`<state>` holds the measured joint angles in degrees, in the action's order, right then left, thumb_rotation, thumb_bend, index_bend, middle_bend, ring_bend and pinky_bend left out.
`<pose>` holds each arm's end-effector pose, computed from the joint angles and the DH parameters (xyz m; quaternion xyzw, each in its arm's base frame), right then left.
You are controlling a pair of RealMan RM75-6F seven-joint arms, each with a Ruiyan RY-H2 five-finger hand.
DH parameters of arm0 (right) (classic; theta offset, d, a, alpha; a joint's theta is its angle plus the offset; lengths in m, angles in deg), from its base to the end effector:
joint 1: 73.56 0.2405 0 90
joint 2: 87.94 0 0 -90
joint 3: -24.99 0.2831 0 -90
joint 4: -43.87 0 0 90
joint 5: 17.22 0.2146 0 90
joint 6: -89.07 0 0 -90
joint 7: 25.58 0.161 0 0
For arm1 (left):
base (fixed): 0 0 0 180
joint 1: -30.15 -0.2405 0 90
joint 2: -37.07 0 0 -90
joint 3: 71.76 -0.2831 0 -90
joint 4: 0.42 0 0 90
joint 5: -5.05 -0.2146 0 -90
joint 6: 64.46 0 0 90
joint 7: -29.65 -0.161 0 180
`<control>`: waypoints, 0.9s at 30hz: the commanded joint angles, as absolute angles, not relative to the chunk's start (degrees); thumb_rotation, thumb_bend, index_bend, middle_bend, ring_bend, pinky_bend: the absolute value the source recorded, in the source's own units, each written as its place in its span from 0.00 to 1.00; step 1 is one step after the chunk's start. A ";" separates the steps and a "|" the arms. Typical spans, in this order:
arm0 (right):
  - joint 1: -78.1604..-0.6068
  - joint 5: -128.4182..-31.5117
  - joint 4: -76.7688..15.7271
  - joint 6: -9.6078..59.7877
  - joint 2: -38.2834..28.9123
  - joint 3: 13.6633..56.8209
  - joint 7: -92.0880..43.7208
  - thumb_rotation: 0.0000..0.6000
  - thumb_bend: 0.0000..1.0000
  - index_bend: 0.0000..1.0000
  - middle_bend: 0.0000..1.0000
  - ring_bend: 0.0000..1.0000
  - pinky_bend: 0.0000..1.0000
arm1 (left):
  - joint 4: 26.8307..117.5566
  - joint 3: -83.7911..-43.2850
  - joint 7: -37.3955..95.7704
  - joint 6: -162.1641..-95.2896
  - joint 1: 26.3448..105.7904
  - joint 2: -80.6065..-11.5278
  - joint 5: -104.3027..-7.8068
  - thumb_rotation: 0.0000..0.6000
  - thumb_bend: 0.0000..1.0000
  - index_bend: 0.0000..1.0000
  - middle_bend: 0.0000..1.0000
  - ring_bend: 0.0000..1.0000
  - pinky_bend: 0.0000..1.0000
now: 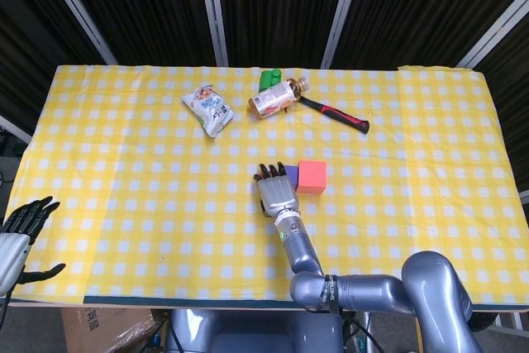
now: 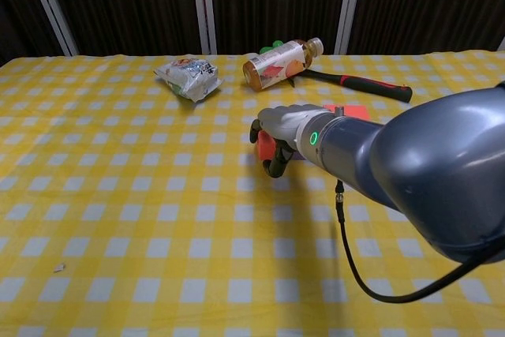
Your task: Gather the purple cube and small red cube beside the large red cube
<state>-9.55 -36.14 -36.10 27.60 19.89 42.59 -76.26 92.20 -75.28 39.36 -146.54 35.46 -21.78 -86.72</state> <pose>-0.0514 -0.3872 -0.1282 0.7411 -0.4422 0.2522 0.4378 -0.3410 0.1769 0.1686 -0.6330 -0.4393 -0.3744 0.5158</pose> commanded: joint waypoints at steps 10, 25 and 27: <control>-9.27 -37.28 -36.89 27.06 20.35 42.17 -77.19 1.00 0.61 0.21 0.00 0.00 0.00 | 92.20 -75.34 39.35 -146.84 35.36 -21.78 -87.01 1.00 0.08 0.00 0.00 0.00 0.02; -8.60 -42.04 -34.35 26.44 21.47 40.12 -79.07 1.00 0.61 0.23 0.00 0.00 0.00 | 92.25 -75.39 39.92 -146.48 35.50 -21.64 -86.92 1.00 0.08 0.00 0.00 0.00 0.02; -8.61 -42.91 -33.92 26.25 21.60 39.59 -79.48 1.00 0.61 0.25 0.00 0.00 0.00 | 92.27 -75.40 39.92 -146.43 35.53 -21.62 -86.93 1.00 0.08 0.00 0.00 0.00 0.02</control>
<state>-8.62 -42.58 -34.17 26.39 21.50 39.87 -79.23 92.28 -75.41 39.92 -146.42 35.53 -21.62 -86.93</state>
